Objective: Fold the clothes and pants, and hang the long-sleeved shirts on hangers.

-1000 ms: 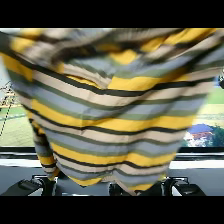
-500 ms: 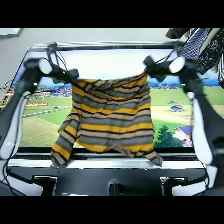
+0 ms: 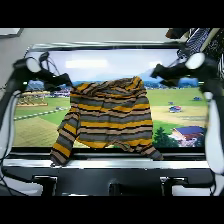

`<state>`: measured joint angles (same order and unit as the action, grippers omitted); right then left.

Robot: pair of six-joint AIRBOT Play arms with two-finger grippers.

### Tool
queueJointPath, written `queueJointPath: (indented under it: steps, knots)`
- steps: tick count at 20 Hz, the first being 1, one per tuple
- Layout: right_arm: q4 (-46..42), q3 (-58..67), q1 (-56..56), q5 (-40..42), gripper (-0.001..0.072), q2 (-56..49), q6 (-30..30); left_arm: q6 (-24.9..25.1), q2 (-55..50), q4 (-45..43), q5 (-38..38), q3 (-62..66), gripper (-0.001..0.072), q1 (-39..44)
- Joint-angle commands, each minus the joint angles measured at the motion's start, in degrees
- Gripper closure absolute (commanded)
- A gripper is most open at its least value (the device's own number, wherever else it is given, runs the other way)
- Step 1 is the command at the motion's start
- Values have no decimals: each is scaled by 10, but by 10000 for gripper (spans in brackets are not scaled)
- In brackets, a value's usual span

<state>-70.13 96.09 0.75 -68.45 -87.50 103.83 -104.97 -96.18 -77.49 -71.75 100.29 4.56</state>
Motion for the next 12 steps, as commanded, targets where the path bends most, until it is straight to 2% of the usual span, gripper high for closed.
queueJointPath:
  steps: [1,2,4,7,9,12]
  knots:
    - [-40,-65,56,-160,51,116,-68,21,113,16,-47,-108,-12,-32]
    - [-35,-127,60,-164,41,165,-61,21,158,30,-33,-177,-12,-34]
    - [4,-283,53,-132,41,268,-8,21,255,99,26,-343,-12,-34]
    - [90,-529,13,-19,40,412,96,19,375,242,130,-568,-11,-33]
    - [127,-659,-37,75,41,472,163,20,417,296,161,-664,-12,-33]
    - [156,-742,-113,169,42,473,202,32,427,304,152,-719,-11,-26]
